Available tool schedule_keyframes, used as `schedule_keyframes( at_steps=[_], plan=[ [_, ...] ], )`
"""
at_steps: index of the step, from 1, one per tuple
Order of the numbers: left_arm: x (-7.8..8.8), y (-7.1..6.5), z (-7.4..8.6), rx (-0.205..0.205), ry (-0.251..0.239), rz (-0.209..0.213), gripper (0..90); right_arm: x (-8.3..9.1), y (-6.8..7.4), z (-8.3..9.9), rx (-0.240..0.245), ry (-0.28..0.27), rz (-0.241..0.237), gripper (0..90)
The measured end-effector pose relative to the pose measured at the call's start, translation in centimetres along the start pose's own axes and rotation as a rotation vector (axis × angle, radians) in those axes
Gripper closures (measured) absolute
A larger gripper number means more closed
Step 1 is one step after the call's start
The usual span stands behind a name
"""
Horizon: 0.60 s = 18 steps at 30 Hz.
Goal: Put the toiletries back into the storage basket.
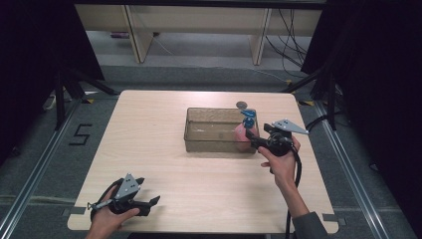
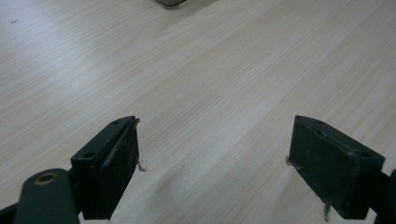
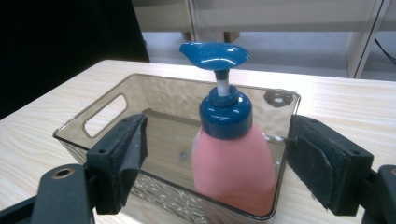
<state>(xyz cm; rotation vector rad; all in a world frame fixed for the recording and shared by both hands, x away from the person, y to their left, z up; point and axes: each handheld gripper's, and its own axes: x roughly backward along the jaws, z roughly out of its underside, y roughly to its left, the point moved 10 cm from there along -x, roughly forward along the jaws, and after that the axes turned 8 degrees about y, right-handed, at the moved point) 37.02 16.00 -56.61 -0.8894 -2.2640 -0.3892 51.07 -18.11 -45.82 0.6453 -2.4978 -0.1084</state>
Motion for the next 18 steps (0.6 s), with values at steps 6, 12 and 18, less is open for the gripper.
schedule_keyframes(
  at_steps=[6, 12, 18],
  plan=[
    [0.0, 0.4, 0.1, -0.038, 0.018, -0.014, 15.7, 0.1, -0.2, 0.1, 0.041, -0.001, 0.004, 21.9],
    [0.0, 0.2, 0.1, -0.019, 0.013, -0.008, 15.7, 0.4, 0.4, 0.3, 0.038, 0.002, -0.004, 21.9],
    [-0.1, 0.0, 0.0, 0.002, -0.005, 0.000, 15.7, 0.6, 0.6, 0.4, 0.047, -0.009, -0.012, 21.9]
  ],
)
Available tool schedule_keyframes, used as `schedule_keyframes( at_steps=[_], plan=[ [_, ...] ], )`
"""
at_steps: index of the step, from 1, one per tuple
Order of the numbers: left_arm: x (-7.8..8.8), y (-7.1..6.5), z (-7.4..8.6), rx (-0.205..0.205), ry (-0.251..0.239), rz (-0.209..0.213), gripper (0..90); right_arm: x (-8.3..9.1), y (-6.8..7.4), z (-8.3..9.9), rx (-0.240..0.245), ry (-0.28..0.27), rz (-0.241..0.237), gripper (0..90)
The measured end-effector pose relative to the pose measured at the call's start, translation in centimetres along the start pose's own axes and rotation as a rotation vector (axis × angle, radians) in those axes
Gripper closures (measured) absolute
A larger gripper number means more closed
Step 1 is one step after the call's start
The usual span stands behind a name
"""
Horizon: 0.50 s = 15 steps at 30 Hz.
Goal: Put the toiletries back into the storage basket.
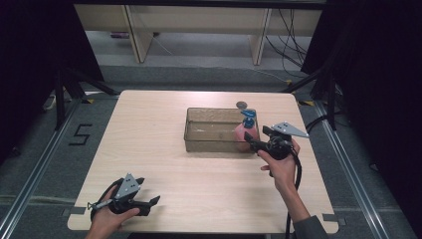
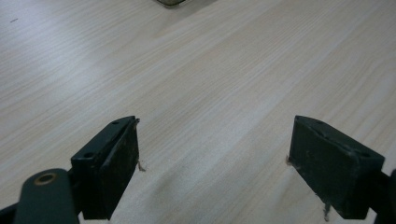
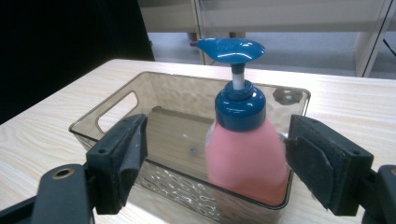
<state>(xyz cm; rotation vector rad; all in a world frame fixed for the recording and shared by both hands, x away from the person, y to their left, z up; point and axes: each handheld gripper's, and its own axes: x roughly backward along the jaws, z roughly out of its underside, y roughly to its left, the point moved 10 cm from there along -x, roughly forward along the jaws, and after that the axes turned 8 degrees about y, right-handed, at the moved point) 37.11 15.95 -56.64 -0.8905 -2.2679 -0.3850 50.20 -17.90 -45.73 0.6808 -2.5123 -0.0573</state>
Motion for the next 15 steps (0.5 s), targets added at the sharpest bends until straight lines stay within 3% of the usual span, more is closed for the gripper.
schedule_keyframes(
  at_steps=[1, 2, 3, 5, 6, 9, 12, 13, 15],
  plan=[
    [0.08, 0.05, 0.10, -0.006, 0.012, -0.003, 15.7, 0.25, 0.08, 0.14, -0.008, 0.015, 0.002, 21.9],
    [0.13, 0.48, 0.08, -0.048, 0.018, -0.016, 15.7, 0.29, 0.33, 0.23, -0.034, 0.017, -0.004, 22.0],
    [0.18, 0.53, 0.08, -0.054, 0.020, -0.018, 15.7, 0.30, -0.07, 0.15, 0.015, 0.008, 0.010, 21.9],
    [0.19, 0.44, 0.09, -0.046, 0.018, -0.014, 15.7, 0.24, 0.25, 0.28, -0.011, 0.006, -0.007, 22.0],
    [0.12, 0.06, -0.01, -0.007, 0.002, -0.001, 15.7, 0.21, 0.32, 0.32, -0.013, 0.000, -0.010, 22.0],
    [0.18, 0.11, 0.01, -0.010, 0.006, -0.005, 15.7, 0.35, 0.23, 0.54, 0.020, 0.009, 0.005, 22.0],
    [0.17, 0.11, 0.01, -0.009, 0.005, -0.005, 15.7, 0.33, 0.61, 0.59, 0.001, 0.002, -0.018, 22.0],
    [0.26, 0.42, 0.15, -0.037, 0.024, -0.014, 15.7, 0.46, 0.63, 0.62, 0.018, -0.001, -0.012, 22.0],
    [0.24, 0.52, 0.06, -0.038, 0.018, -0.020, 15.7, 0.57, 0.92, 0.71, 0.000, 0.000, -0.030, 22.0]
  ],
)
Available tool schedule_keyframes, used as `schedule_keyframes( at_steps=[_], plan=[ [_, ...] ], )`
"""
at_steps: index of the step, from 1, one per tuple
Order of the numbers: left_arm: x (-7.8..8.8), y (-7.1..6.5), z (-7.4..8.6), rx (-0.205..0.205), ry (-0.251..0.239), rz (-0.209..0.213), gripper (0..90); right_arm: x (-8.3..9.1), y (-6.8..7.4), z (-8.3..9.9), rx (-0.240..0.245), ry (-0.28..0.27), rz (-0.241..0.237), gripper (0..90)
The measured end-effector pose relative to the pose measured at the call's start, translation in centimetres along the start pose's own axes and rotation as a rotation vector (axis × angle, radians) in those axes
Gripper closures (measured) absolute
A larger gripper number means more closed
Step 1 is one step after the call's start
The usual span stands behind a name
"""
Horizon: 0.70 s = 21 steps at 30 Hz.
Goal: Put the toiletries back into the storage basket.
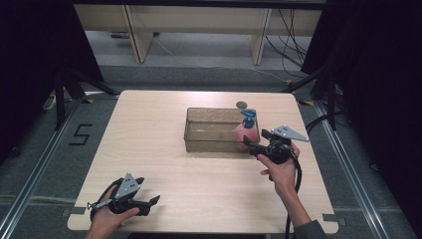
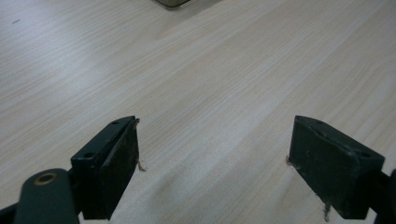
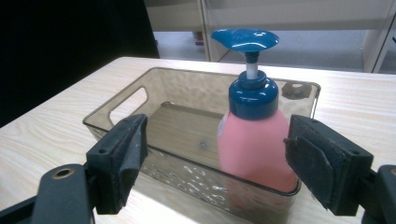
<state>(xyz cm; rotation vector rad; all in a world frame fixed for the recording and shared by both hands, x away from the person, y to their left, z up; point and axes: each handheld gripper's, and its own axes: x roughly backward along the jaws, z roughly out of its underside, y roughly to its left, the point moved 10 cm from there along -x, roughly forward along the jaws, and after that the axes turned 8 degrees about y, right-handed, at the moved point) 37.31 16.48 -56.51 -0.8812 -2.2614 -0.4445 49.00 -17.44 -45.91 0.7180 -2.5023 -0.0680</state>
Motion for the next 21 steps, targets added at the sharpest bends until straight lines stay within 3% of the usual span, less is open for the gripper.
schedule_keyframes(
  at_steps=[2, 4, 6, 7, 8, 9, 12, 14, 16, 17, 18, 21],
  plan=[
    [0.0, -0.3, 0.0, 0.027, -0.006, 0.016, 15.7, 0.2, 0.0, 0.1, 0.009, 0.006, 0.007, 21.9],
    [0.0, 0.1, -0.1, -0.016, -0.001, 0.000, 15.7, 0.3, 0.4, 0.3, -0.029, 0.004, -0.012, 22.0],
    [0.0, -0.1, 0.0, 0.007, -0.002, 0.005, 15.7, 0.5, 0.3, 0.3, 0.015, 0.006, 0.001, 22.0],
    [0.0, 0.0, 0.0, -0.001, -0.001, 0.005, 15.7, 0.4, 0.3, 0.4, 0.023, 0.009, 0.006, 22.0],
    [-0.1, -0.3, -0.1, 0.026, -0.009, 0.015, 15.7, 0.5, 0.6, 0.5, 0.011, 0.017, -0.007, 22.0],
    [-0.1, -0.3, -0.1, 0.026, -0.009, 0.015, 15.7, 0.5, 1.0, 0.5, -0.015, 0.001, -0.026, 22.0],
    [0.0, -0.1, -0.1, 0.008, -0.004, 0.004, 15.7, 0.5, 1.1, 0.7, 0.025, -0.003, -0.028, 22.0],
    [0.1, -0.2, 0.0, 0.019, 0.000, 0.011, 15.7, 0.5, 1.7, 1.0, -0.017, 0.013, -0.045, 22.0],
    [0.1, -0.1, -0.2, 0.030, -0.015, 0.010, 15.6, 0.5, 1.5, 1.1, 0.028, 0.005, -0.038, 22.0],
    [0.1, -0.1, -0.3, 0.028, -0.017, 0.010, 15.6, 0.5, 1.9, 1.3, -0.017, 0.019, -0.049, 22.0],
    [0.1, -0.1, -0.3, 0.028, -0.017, 0.010, 15.6, 0.4, 1.7, 1.3, 0.023, 0.011, -0.046, 22.0],
    [0.1, -0.2, -0.3, 0.029, -0.014, 0.011, 15.6, 0.6, 2.2, 1.8, -0.010, 0.030, -0.058, 22.0]
  ],
)
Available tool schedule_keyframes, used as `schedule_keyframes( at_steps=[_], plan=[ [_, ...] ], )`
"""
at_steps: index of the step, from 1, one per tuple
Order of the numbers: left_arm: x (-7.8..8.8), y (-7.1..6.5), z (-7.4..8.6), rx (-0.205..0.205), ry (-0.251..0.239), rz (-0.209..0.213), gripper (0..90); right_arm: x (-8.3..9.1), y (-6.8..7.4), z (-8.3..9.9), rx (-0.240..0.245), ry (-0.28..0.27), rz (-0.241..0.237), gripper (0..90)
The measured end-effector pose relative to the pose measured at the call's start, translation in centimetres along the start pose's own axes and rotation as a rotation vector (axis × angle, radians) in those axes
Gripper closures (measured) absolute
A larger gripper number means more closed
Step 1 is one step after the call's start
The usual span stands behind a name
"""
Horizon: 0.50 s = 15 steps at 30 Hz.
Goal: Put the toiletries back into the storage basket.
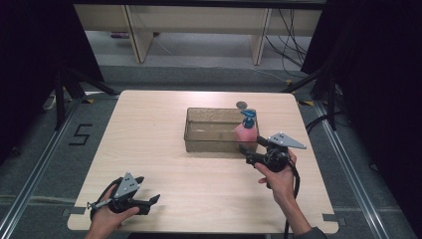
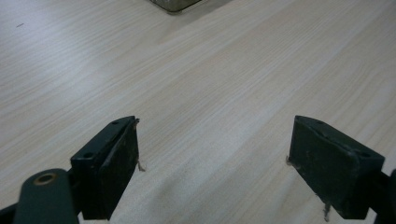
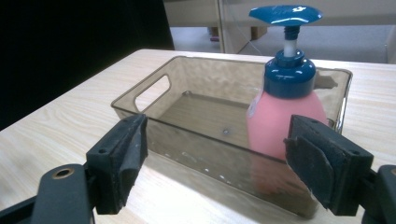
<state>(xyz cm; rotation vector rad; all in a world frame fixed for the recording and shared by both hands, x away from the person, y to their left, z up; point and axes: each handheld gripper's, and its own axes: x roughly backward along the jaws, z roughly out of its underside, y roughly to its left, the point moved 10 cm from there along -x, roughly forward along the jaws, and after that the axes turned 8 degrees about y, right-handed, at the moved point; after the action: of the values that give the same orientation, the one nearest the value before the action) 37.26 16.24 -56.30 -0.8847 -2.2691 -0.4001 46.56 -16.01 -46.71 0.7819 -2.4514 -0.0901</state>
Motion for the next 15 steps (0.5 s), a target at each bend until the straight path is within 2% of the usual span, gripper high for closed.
schedule_keyframes(
  at_steps=[1, 2, 3, 4, 6, 7, 8, 10, 11, 12, 13, 14, 15],
  plan=[
    [0.03, 0.00, 0.05, 0.005, 0.003, -0.005, 15.6, 0.02, -0.21, -0.02, 0.029, -0.005, 0.005, 22.0],
    [0.00, 0.01, 0.04, 0.002, 0.000, -0.002, 15.6, 0.06, -0.17, 0.07, 0.030, 0.000, 0.002, 22.0],
    [0.04, 0.15, 0.16, -0.015, 0.010, -0.006, 15.6, 0.11, 0.14, 0.22, -0.002, 0.003, -0.007, 22.0],
    [0.03, 0.02, 0.20, -0.013, 0.013, 0.001, 15.6, 0.10, -0.19, 0.05, 0.038, -0.017, 0.000, 22.0],
    [-0.01, -0.09, 0.01, -0.005, -0.009, 0.001, 15.5, 0.20, -0.14, 0.27, 0.031, -0.002, 0.000, 22.0],
    [0.07, -0.11, 0.03, -0.005, -0.002, 0.004, 15.5, 0.29, -0.11, 0.40, 0.024, 0.002, 0.000, 22.0],
    [0.03, -0.19, -0.11, 0.009, -0.013, 0.006, 15.4, 0.38, -0.15, 0.42, 0.033, -0.002, 0.003, 22.0],
    [0.09, -0.03, -0.11, -0.007, -0.008, -0.001, 15.4, 0.45, -0.27, 0.53, 0.034, 0.001, 0.014, 22.0],
    [0.07, -0.06, -0.11, -0.006, -0.011, 0.001, 15.4, 0.50, 0.05, 0.66, 0.000, 0.004, 0.000, 22.0],
    [0.07, -0.06, -0.11, -0.006, -0.011, 0.001, 15.4, 0.50, 0.05, 0.66, 0.000, 0.004, 0.000, 22.0],
    [0.14, 0.17, 0.06, -0.032, 0.003, -0.008, 15.4, 0.50, 0.07, 0.57, 0.008, -0.012, -0.012, 22.0],
    [0.13, 0.18, 0.08, -0.029, 0.001, -0.011, 15.3, 0.58, -0.09, 0.56, 0.025, -0.014, -0.009, 22.0],
    [0.12, 0.08, 0.15, -0.015, 0.001, -0.010, 15.3, 0.65, 0.03, 0.73, -0.001, -0.009, -0.012, 22.0]
  ],
)
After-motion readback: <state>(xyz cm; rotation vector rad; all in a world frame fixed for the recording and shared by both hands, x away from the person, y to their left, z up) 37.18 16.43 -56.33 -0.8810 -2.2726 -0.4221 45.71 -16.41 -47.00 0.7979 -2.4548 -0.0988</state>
